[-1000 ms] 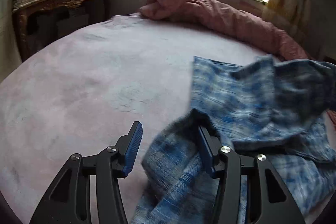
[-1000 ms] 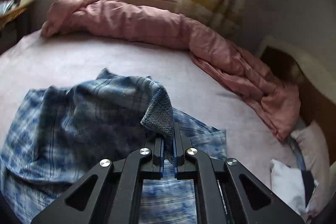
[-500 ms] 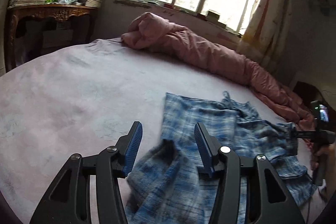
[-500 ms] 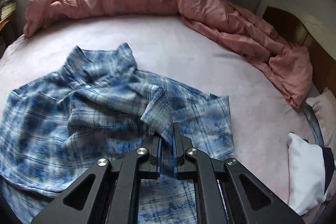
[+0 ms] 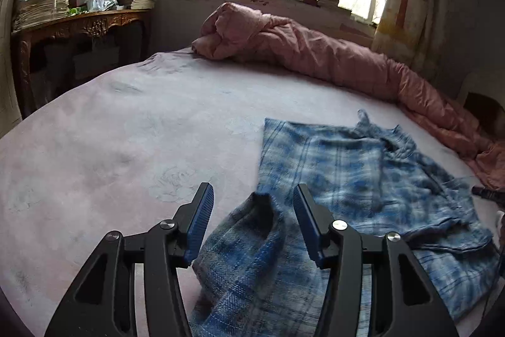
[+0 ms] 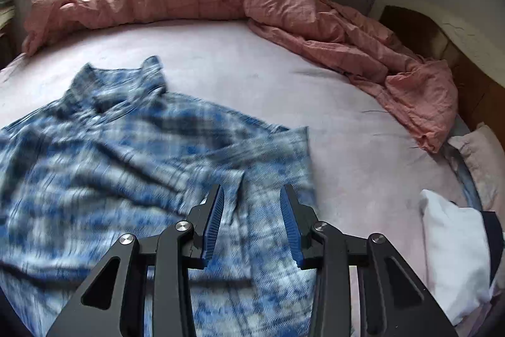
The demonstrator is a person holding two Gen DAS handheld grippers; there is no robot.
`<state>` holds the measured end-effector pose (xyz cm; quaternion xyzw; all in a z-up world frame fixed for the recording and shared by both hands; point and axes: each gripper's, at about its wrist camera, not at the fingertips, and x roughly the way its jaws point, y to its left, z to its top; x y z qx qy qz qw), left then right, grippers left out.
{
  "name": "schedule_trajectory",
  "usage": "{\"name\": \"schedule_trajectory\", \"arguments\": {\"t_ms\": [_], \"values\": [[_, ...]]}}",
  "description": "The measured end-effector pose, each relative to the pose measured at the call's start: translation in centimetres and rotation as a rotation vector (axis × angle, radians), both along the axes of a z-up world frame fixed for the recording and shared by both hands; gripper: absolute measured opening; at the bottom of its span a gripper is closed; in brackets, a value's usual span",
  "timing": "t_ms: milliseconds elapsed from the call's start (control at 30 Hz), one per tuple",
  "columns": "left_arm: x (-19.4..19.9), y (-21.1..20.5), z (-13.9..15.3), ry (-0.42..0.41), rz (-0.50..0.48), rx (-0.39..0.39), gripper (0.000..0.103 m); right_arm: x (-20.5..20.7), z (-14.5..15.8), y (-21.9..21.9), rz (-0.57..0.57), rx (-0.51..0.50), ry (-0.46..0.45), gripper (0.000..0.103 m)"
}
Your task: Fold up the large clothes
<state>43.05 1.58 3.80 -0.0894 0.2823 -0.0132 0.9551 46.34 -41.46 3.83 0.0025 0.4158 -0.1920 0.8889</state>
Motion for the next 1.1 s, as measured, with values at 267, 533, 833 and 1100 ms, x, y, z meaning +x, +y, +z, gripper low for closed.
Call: {"name": "schedule_trajectory", "arguments": {"t_ms": [267, 533, 833, 1100], "values": [[-1.9, -1.6, 1.7, -0.036, -0.059, 0.03, 0.052, -4.7, -2.0, 3.3, 0.147, 0.058, -0.055, 0.055], [-3.9, -3.5, 3.2, -0.08, -0.141, 0.029, 0.056, -10.2, -1.9, 3.0, 0.154, 0.311, -0.185, 0.091], [-6.9, -7.2, 3.9, -0.175, -0.179, 0.114, 0.097, -14.7, -0.9, 1.6, 0.099, 0.117, -0.297, 0.092], [-9.2, -10.2, 4.2, -0.237, -0.249, 0.147, 0.103, -18.7, 0.1, 2.0, 0.167, 0.03, -0.424, 0.103]]}}
